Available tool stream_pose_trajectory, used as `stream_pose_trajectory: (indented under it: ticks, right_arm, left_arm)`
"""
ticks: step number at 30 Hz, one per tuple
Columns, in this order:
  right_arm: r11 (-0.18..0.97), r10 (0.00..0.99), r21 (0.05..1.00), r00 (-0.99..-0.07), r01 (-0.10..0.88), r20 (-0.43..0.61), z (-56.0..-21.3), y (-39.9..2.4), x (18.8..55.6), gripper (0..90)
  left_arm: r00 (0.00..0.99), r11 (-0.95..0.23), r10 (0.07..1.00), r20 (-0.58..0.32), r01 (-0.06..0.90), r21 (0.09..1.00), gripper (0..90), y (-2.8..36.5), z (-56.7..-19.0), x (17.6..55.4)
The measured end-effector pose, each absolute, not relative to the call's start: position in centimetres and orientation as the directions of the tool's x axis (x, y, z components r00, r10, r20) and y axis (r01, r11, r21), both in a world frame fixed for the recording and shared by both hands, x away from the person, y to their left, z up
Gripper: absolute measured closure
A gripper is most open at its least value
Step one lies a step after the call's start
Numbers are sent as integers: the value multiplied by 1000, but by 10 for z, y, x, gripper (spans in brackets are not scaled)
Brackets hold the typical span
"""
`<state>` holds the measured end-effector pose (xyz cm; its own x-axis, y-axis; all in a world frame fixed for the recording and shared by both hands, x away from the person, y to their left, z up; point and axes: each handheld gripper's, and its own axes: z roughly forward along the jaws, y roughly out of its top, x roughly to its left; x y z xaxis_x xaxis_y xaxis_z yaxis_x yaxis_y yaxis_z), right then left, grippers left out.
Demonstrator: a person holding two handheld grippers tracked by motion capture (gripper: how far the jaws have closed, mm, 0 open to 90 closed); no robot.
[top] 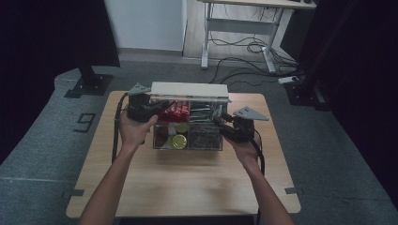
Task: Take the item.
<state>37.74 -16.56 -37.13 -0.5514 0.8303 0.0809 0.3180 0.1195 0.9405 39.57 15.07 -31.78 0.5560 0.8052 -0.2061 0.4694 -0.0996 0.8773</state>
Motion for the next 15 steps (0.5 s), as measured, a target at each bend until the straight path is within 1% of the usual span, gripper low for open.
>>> stream_pose_trajectory:
  ticks: [9, 15]
  right_arm:
    - [134, 839, 938, -541, 319, 64, -372, -156, 387, 610]
    - [132, 847, 937, -528, 325, 64, -373, -152, 393, 620]
  left_arm:
    - [558, -99, 803, -209, 470, 877, 900, 151, -318, 396]
    - [559, -98, 801, -212, 471, 876, 900, 151, -318, 396]
